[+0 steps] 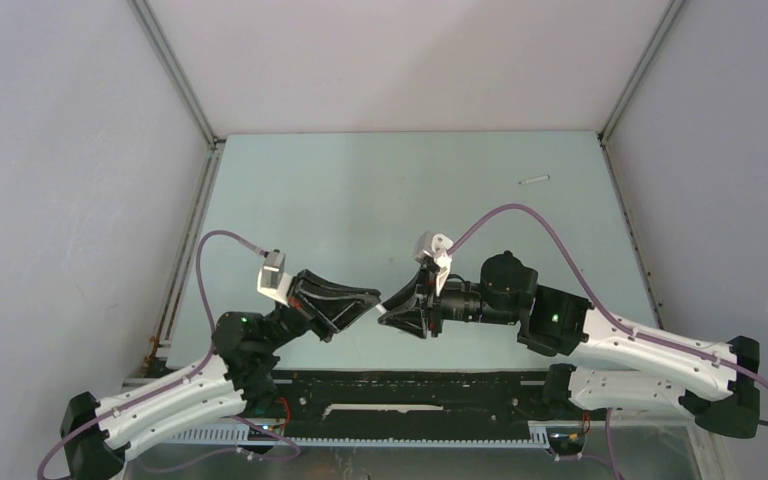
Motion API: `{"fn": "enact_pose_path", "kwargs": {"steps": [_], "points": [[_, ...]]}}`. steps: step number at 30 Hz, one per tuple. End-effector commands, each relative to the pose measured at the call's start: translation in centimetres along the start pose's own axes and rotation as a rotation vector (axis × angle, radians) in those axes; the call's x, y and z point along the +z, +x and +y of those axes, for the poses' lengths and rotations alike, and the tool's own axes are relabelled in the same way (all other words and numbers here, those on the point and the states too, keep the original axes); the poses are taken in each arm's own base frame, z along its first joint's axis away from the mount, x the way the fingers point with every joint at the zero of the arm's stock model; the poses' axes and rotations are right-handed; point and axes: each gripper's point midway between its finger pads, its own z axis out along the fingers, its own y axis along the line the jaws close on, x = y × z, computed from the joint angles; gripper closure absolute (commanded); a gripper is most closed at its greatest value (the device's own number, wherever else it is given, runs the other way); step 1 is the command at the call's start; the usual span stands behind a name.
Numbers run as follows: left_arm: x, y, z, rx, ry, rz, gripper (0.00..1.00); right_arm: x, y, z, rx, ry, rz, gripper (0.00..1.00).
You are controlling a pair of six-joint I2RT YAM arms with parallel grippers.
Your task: Insert the pens into the pen caps
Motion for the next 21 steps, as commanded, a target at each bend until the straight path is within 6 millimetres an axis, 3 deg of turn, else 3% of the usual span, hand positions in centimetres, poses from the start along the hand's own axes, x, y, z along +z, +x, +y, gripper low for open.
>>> {"fn": "enact_pose_path", "kwargs": {"steps": [1, 7, 11, 13, 15, 18, 21], "points": [[0.3, -0.8, -0.5, -0.006, 0.014, -0.031, 1.00, 0.1, -3.2, 1.1, -0.018, -0.033, -0.079, 0.71], [0.1, -0.6, -0.4, -0.007, 0.010, -0.028, 1.00, 0.2, -3.1, 1.1, -0.017, -0.033, -0.077, 0.84], [0.1, -0.6, -0.2, -0.006, 0.004, -0.028, 1.00, 0.3, -2.9, 1.1, -0.019, -0.038, -0.068, 1.00], [0.1, -0.5, 0.0, -0.004, -0.004, -0.022, 0.99, 0.3, -2.7, 1.0, -0.017, -0.034, -0.063, 1.00], [0.1, -0.3, 0.7, 0.003, -0.038, -0.018, 0.79, 0.2, -2.6, 0.6, -0.014, -0.012, -0.057, 1.00], [-0.2, -0.1, 1.7, 0.010, -0.092, -0.017, 0.30, -0.2, -2.1, -1.0, 0.000, 0.088, -0.046, 1.00], [-0.6, 0.3, 2.9, 0.019, -0.152, -0.006, 0.11, -1.4, -1.8, -4.0, 0.014, 0.266, -0.064, 1.00]]}}
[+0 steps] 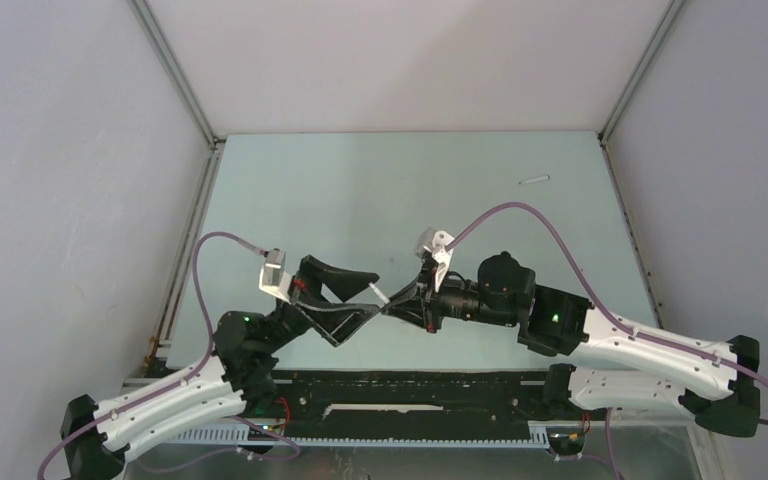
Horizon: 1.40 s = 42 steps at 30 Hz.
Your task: Insert the pens into the pen caps
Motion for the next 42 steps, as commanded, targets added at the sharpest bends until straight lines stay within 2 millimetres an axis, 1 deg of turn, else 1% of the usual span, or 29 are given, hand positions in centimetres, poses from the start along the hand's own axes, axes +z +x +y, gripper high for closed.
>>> {"fn": "enact_pose_path", "kwargs": {"steps": [1, 2, 3, 5, 9, 11, 13, 16, 19, 21, 24, 29, 30, 31, 36, 37, 38, 39, 42], "points": [[-0.4, 0.4, 2.1, 0.028, -0.106, 0.006, 0.08, -1.9, -2.0, -3.9, 0.007, 0.251, -0.092, 1.00], [-0.4, 0.7, 2.7, 0.038, -0.133, 0.023, 0.02, -2.5, -2.0, -4.8, 0.015, 0.303, -0.113, 1.00], [-0.4, 1.0, 3.3, 0.048, -0.161, 0.036, 0.01, -3.2, -1.9, -5.9, 0.027, 0.359, -0.133, 1.00], [-0.3, 1.6, 4.2, 0.061, -0.192, 0.067, 0.01, -4.8, -1.8, -7.6, 0.063, 0.451, -0.173, 1.00], [0.3, 3.0, 5.4, 0.069, -0.222, 0.120, 0.03, -8.4, -1.8, -10.0, 0.128, 0.546, -0.230, 1.00], [0.8, 3.8, 6.1, 0.079, -0.238, 0.159, 0.05, -10.0, -1.6, -10.9, 0.158, 0.572, -0.242, 1.00], [1.9, 4.3, 6.6, 0.091, -0.251, 0.202, 0.07, -11.5, -1.4, -11.6, 0.185, 0.602, -0.248, 1.00], [3.4, 6.0, 8.0, 0.131, -0.297, 0.313, 0.10, -13.4, -0.9, -12.6, 0.224, 0.653, -0.254, 1.00], [4.6, 8.5, 10.3, 0.207, -0.376, 0.463, 0.11, -15.2, -0.6, -13.3, 0.259, 0.715, -0.261, 1.00], [5.8, 9.7, 11.2, 0.257, -0.395, 0.542, 0.12, -16.3, -0.4, -13.7, 0.276, 0.763, -0.265, 1.00], [7.5, 12.0, 12.3, 0.302, -0.414, 0.662, 0.14, -17.8, -0.4, -14.2, 0.289, 0.831, -0.259, 1.00], [10.6, 16.1, 13.0, 0.359, -0.416, 0.806, 0.16, -20.4, -1.3, -14.4, 0.306, 0.944, -0.260, 1.00], [11.4, 16.9, 13.3, 0.374, -0.423, 0.815, 0.16, -21.2, -1.7, -14.4, 0.310, 0.976, -0.271, 1.00], [11.3, 17.9, 13.9, 0.382, -0.440, 0.844, 0.17, -22.1, -2.5, -14.2, 0.309, 1.006, -0.293, 1.00], [13.4, 21.7, 15.4, 0.357, -0.450, 0.880, 0.18, -26.9, -5.2, -13.6, 0.283, 1.157, -0.402, 1.00], [13.5, 22.9, 15.9, 0.354, -0.454, 0.898, 0.19, -27.7, -5.7, -13.4, 0.276, 1.173, -0.430, 1.00], [13.9, 23.6, 16.2, 0.353, -0.455, 0.903, 0.19, -28.6, -6.2, -13.1, 0.271, 1.187, -0.464, 1.00], [14.7, 23.9, 16.3, 0.356, -0.451, 0.899, 0.20, -29.5, -6.6, -12.9, 0.266, 1.205, -0.496, 1.00], [15.7, 25.5, 17.4, 0.367, -0.485, 0.926, 0.23, -31.1, -7.5, -11.9, 0.249, 1.207, -0.561, 1.00]]}}
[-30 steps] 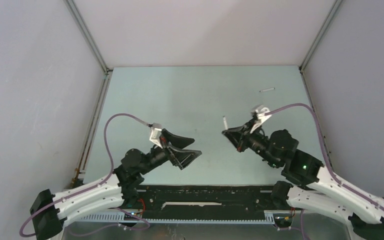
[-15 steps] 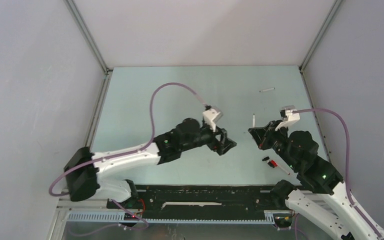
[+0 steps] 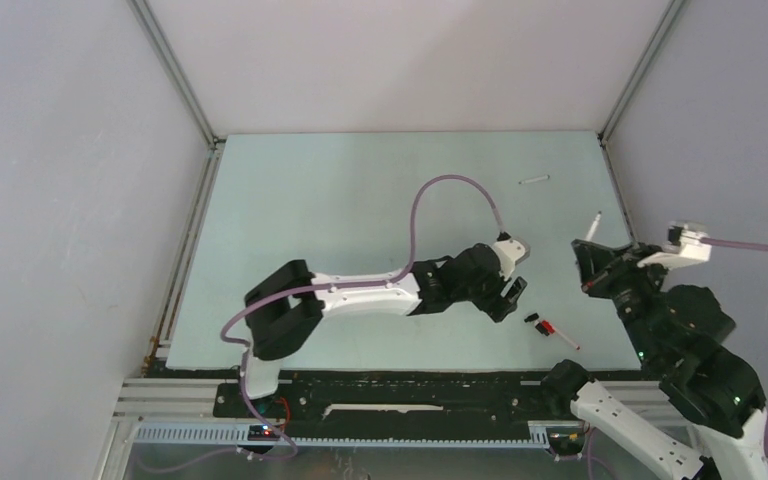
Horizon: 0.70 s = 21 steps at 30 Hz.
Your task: Insert the pens into the pen caps
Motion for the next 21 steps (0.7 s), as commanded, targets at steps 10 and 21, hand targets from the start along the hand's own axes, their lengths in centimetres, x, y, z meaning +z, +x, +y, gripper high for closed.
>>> {"fn": "enact_pose_path", "kwargs": {"steps": [10, 21], "points": [[6.2, -3.7, -1.7, -0.043, -0.066, 0.008, 0.30, -3.9, -3.3, -2.4, 0.035, 0.032, -0.118, 1.00], [8.3, -2.2, -4.0, 0.050, -0.016, 0.087, 0.45, -3.4, -0.8, -4.1, 0.059, 0.117, -0.054, 1.00]]}}
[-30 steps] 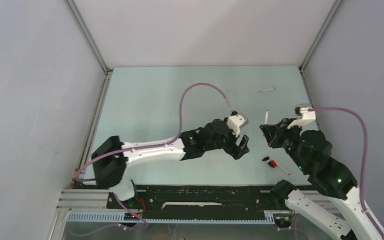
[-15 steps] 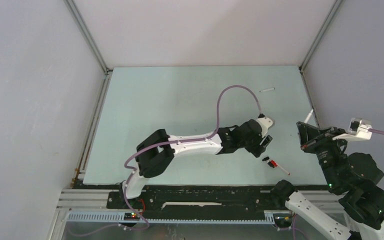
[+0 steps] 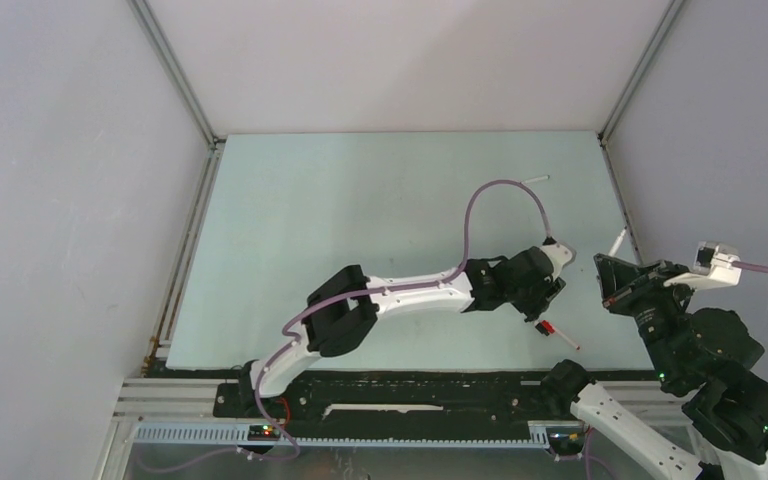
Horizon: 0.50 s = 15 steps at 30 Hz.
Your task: Insert the pens into the pen caps
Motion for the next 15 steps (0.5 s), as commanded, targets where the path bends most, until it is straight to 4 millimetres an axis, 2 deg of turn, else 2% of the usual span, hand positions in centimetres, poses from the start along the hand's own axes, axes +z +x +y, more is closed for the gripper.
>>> {"fn": "enact_pose_path", "kwargs": {"steps": [1, 4, 8, 12, 15], "points": [[-0.4, 0.0, -0.3, 0.060, -0.009, 0.017, 0.45, 0.5, 1.6, -2.0, 0.029, 0.108, 0.018, 1.00], [-1.7, 0.8, 0.3, 0.077, -0.010, -0.007, 0.41, 2.2, 5.2, -3.9, -0.003, 0.216, 0.057, 1.00], [-5.4, 0.8, 1.0, 0.087, -0.001, -0.093, 0.28, 4.1, 9.0, -4.9, -0.014, 0.299, 0.128, 1.00], [-7.6, 1.9, 2.4, 0.094, -0.048, -0.092, 0.27, 5.9, 12.2, -6.4, -0.032, 0.419, 0.216, 1.00], [-9.2, 3.1, 3.2, 0.073, -0.062, -0.103, 0.27, 7.1, 15.6, -8.3, 0.011, 0.490, 0.331, 1.00]]}}
